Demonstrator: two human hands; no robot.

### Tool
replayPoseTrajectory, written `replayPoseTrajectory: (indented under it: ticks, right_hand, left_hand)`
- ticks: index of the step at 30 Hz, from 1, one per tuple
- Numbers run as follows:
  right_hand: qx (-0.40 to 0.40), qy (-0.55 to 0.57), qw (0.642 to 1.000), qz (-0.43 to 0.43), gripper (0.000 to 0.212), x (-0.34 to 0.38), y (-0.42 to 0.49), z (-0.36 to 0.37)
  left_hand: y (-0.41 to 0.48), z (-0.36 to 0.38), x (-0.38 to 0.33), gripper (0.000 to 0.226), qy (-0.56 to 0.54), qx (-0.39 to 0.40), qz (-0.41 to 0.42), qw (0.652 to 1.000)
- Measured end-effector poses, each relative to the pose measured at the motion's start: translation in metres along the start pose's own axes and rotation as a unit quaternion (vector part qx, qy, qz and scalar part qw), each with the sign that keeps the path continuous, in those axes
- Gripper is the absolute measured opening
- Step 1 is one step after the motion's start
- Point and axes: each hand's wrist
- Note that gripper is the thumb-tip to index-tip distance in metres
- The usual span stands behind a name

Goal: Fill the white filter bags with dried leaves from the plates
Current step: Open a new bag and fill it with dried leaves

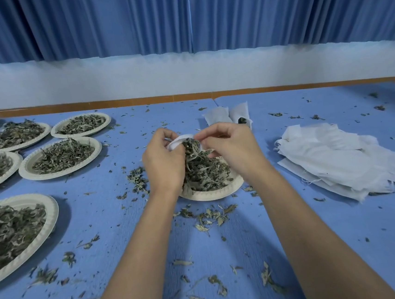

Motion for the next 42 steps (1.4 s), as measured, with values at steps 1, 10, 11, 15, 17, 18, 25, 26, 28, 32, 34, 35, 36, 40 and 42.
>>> replayPoseTrajectory:
  ticks: [1,10,11,15,17,18,25,26,28,32,34,35,36,40,42]
  right_hand:
    - [0.005,-0.028,0.999,-0.014,0.025,-0.002,0.0,0.001]
    - [0.048,-0.023,0.998,-0.033,0.031,-0.004,0.0,0.006]
    - [0.054,-0.021,0.998,-0.034,0.034,-0.004,-0.001,0.006]
    - [-0.026,-0.105,0.992,-0.068,0.038,-0.006,-0.001,0.006]
    - [-0.078,-0.148,0.982,-0.089,0.033,-0.007,0.001,0.005]
    - [-0.088,-0.149,0.981,-0.085,0.03,-0.008,0.001,0.005]
    - [-0.109,-0.082,0.989,-0.053,0.007,-0.009,0.002,0.011]
    - [-0.118,-0.071,0.989,-0.052,0.006,-0.009,0.002,0.013]
    - [-0.141,-0.064,0.987,-0.053,0.007,-0.01,0.002,0.016]
    - [-0.189,-0.082,0.978,-0.04,0.017,-0.01,0.001,0.017]
    - [-0.197,-0.072,0.978,-0.02,0.032,-0.011,0.002,0.014]
    - [-0.188,-0.063,0.98,-0.006,0.034,-0.011,0.003,0.012]
    - [-0.163,-0.042,0.986,0.007,0.033,-0.011,0.004,0.011]
    - [0.031,0.119,0.992,0.037,0.028,-0.003,0.0,0.01]
    - [0.039,0.116,0.992,0.037,0.024,-0.001,0.001,0.01]
  left_hand:
    - [0.0,0.001,-0.001,0.015,-0.004,0.004,0.0,1.0]
    - [0.001,0.001,-0.012,0.016,-0.169,0.042,-0.093,0.98]
    - [0.001,0.001,-0.013,0.016,-0.173,0.042,-0.095,0.979]
    - [0.003,-0.001,-0.012,0.016,-0.162,0.03,-0.089,0.982]
    - [0.004,-0.001,-0.012,0.016,-0.157,0.031,-0.088,0.983]
    - [0.004,-0.001,-0.012,0.015,-0.155,0.032,-0.089,0.983]
    - [0.001,0.003,-0.017,0.017,-0.153,0.052,-0.076,0.984]
    - [0.0,0.004,-0.017,0.017,-0.152,0.057,-0.069,0.984]
    - [-0.003,0.006,-0.019,0.017,-0.157,0.069,-0.057,0.983]
    - [-0.007,0.011,-0.024,0.018,-0.181,0.108,-0.05,0.976]
    - [-0.007,0.011,-0.025,0.018,-0.199,0.131,-0.05,0.97]
    - [-0.006,0.011,-0.025,0.018,-0.204,0.14,-0.051,0.968]
    - [-0.005,0.01,-0.024,0.017,-0.204,0.143,-0.051,0.967]
    - [0.002,0.005,-0.017,0.018,-0.183,0.094,-0.055,0.977]
    - [0.006,0.002,-0.011,0.02,-0.182,0.054,-0.072,0.979]
Point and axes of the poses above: each hand's wrist, its own y-axis towards the middle knuckle, its own z-axis out of the palm, x = y × z, and after that the axes turned 13 degrees about z, right-handed
